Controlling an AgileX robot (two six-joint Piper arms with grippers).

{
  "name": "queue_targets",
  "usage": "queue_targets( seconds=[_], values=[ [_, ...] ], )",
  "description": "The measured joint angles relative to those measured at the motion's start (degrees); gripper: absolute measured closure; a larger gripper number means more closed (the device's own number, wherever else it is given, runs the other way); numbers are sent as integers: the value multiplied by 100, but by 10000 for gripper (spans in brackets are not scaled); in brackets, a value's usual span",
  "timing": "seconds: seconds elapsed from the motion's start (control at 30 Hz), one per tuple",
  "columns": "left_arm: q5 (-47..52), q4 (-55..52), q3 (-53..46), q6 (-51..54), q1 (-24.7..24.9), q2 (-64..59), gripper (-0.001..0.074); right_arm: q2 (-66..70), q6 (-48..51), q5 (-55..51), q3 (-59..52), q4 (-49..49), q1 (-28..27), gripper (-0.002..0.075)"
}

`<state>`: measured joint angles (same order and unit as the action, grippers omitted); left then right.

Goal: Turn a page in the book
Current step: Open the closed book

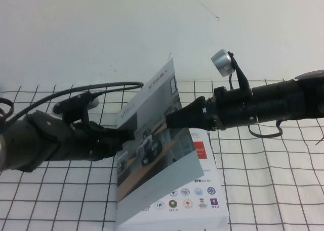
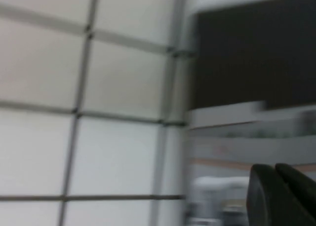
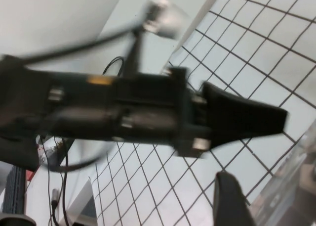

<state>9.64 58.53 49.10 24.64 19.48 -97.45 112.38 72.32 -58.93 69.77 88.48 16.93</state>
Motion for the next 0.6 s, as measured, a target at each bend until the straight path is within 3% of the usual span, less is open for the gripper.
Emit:
queue_targets(
  seconds=[0.3, 0.4, 0.6],
  values=[
    [571, -288, -708, 418, 239, 2198, 738, 0, 260, 31, 0, 296, 131, 374],
    [396, -296, -1281, 604, 732, 2753, 738, 0, 510, 189, 0, 505, 332, 374],
    [-710, -298, -2126, 674, 2343, 3383, 738, 0, 855, 446, 0, 776, 539, 374]
  ],
)
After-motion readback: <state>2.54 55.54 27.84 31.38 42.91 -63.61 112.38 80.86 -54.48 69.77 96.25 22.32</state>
